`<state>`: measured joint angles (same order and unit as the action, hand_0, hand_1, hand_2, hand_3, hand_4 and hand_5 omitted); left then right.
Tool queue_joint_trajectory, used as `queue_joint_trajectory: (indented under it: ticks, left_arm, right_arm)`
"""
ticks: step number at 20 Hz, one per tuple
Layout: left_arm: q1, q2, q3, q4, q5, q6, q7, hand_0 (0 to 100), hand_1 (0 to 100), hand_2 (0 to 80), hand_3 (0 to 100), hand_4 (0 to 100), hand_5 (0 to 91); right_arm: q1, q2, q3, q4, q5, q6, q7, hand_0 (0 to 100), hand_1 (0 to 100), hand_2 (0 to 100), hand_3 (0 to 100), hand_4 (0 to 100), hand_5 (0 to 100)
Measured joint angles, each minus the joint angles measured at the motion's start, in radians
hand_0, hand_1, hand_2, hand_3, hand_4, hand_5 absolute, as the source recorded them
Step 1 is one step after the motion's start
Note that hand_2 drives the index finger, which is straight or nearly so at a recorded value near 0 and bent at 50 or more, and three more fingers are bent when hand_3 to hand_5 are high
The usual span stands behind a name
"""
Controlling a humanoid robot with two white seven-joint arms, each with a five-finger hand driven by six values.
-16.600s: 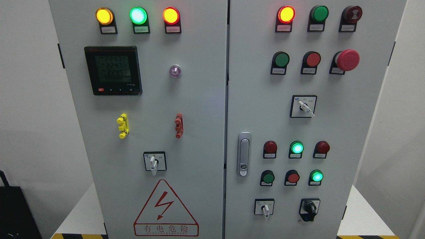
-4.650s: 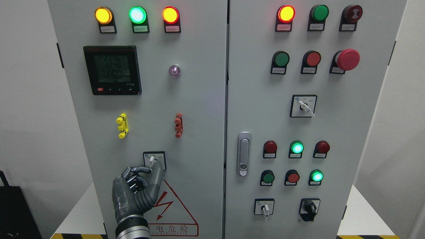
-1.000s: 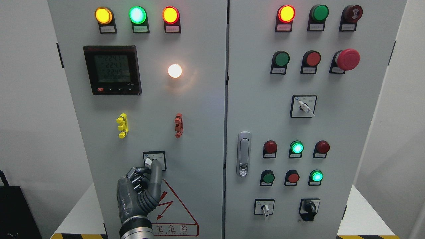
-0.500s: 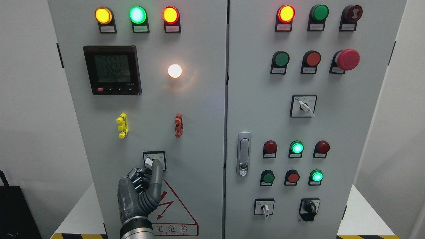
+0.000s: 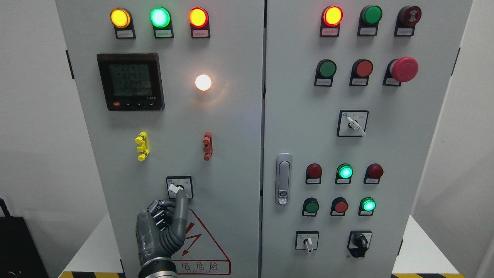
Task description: Turn on light switch 1
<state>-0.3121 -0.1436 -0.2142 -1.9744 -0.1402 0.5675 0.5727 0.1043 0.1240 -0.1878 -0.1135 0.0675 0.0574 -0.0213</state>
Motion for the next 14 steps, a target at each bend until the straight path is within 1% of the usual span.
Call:
queue_joint_trajectory:
  ticks: [1, 3, 6, 9, 11, 13, 14]
  left_arm:
    - [0.007, 0.001, -0.001, 0.0, 0.0, -0.01, -0.002, 17, 40, 66.5, 100, 100, 88.3]
    - [0.022, 0.002, -0.002, 0.0, 0.0, -0.028, -0.004, 6, 41, 67.5, 100, 100, 88.3]
    - [0.046, 0.004, -0.005, 0.0, 0.0, -0.059, -0.008, 0, 41, 68.3, 100, 100, 88.2]
    - [0.081, 0.007, -0.007, -0.001, 0.001, -0.104, -0.013, 0, 41, 69.0, 100, 100, 88.2]
    - [0.119, 0.011, -0.008, -0.001, 0.001, -0.141, -0.026, 0, 40, 69.1, 100, 100, 88.2]
    - [0.173, 0.015, -0.008, 0.0, 0.0, -0.192, -0.046, 0, 38, 68.6, 100, 100, 88.2]
    - [0.203, 0.018, -0.008, -0.001, 0.0, -0.233, -0.056, 0, 38, 68.0, 100, 100, 88.2]
  right_arm:
    - [0.0, 0.0, 0.0, 0.0, 0.0, 0.0, 0.0, 0, 0, 0, 0, 0, 0]
    - [0.0, 0.0, 0.0, 0.0, 0.0, 0.0, 0.0, 0, 0, 0, 0, 0, 0]
    - [0.0, 0.0, 0.0, 0.0, 0.0, 0.0, 0.0, 0, 0, 0, 0, 0, 0]
    - [0.0, 0.0, 0.0, 0.0, 0.0, 0.0, 0.0, 0, 0, 0, 0, 0, 0]
    - [0.0, 0.0, 0.0, 0.0, 0.0, 0.001, 0.0, 0, 0, 0, 0, 0, 0]
    - [0.0, 0.0, 0.0, 0.0, 0.0, 0.001, 0.0, 0, 0, 0, 0, 0, 0]
    - [0.0, 0.0, 0.0, 0.0, 0.0, 0.001, 0.0, 0, 0, 0, 0, 0, 0]
